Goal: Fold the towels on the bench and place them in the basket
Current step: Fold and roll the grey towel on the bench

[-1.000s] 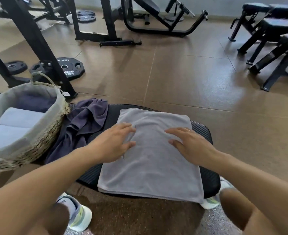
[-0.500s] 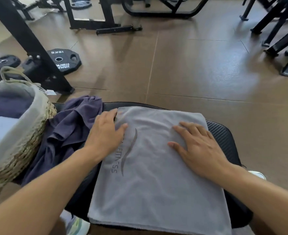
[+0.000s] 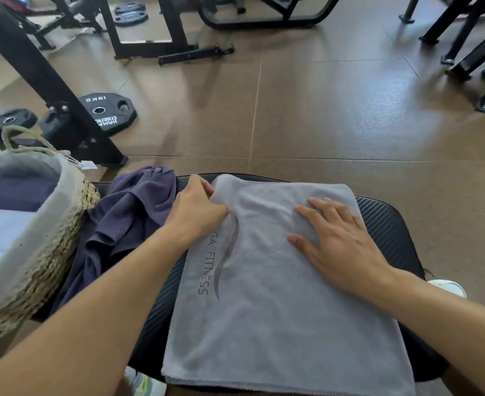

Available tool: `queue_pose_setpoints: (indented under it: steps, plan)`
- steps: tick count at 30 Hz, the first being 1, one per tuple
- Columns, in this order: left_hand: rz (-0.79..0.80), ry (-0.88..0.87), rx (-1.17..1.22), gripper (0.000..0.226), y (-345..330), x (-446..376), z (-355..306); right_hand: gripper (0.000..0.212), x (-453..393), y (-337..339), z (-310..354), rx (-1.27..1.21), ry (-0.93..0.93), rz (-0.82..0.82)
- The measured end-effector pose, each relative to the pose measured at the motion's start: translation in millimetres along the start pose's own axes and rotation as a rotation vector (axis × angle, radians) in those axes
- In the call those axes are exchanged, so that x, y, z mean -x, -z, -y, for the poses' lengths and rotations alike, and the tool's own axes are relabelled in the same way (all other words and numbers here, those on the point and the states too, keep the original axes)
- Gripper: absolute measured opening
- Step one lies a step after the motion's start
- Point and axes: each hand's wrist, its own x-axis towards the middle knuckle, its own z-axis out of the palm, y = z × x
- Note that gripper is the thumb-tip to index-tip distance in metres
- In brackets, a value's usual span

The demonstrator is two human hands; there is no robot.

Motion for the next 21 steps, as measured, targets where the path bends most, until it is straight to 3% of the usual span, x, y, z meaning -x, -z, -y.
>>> queue_pose_setpoints:
  steps: [6,9,16,18,21]
  plan:
    - [-0.031,0.047,0.528,0.061,1.3,-3.8,2.0,0.066,0.8,-0.5,1.6,0.007,-0.002,-0.003]
    - [-0.073,0.058,0.709,0.060,3.6,-9.8,0.2,0.065,0.8,-0.8,2.6,-0.003,-0.005,-0.009]
    - [-0.402,-0.226,0.410,0.053,8.2,-16.3,16.2,0.065,1.1,-1.0,2.6,-0.018,-0.007,-0.011]
    - [-0.377,-0.332,0.237,0.051,2.4,-11.2,16.5,0.066,1.3,-1.0,1.9,-0.019,-0.005,-0.009]
    - [-0.152,-0.451,-0.056,0.051,-15.7,3.4,9.1,0.079,1.1,0.6,2.4,0.003,0.007,-0.015]
